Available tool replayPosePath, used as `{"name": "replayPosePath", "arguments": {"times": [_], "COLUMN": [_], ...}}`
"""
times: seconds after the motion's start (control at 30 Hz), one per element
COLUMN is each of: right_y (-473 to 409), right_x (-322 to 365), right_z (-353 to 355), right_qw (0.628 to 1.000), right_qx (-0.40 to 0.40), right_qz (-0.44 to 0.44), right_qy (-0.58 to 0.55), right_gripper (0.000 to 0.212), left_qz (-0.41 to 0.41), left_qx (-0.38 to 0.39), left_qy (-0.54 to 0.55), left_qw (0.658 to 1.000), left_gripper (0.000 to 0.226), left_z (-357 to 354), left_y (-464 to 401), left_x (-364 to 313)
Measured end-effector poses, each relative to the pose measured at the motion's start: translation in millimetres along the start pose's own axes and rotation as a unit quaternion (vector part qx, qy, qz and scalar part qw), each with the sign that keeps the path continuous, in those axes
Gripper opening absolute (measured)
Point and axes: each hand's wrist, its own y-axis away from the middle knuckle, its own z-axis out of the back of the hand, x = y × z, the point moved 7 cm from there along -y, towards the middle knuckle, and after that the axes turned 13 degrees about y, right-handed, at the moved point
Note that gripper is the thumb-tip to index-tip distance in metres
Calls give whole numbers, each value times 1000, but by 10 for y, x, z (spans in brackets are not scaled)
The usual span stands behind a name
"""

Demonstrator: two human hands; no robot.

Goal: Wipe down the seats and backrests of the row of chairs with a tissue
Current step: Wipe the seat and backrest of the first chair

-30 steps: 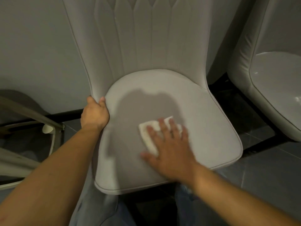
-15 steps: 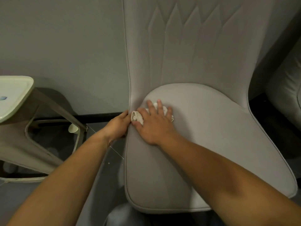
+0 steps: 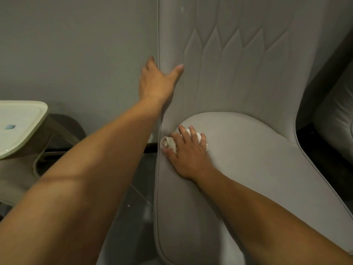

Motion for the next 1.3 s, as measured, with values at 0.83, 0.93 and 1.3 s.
{"name": "replayPosePath", "arguments": {"times": [0.83,0.93,1.3], "right_y": [1988,1569,645], "right_x": [172,-112,-931], "right_z": [362,609,1741], "right_qw": [972,982,933], "right_qx": [142,89,-192], "right_qz": [189,-58,-3], "right_qy": [4,-156,-306], "right_gripper": [42,45,14], "left_qz": [-103,-107,-15], "left_qx": [-172,-164,-150], "left_qy": [-98,-75,-19], "left_qw": [975,978,988], "left_gripper": [77,75,68], "left_z": [-68,-72,-156], "left_y": [29,5,286], "left_x": [-24,-31,252]}}
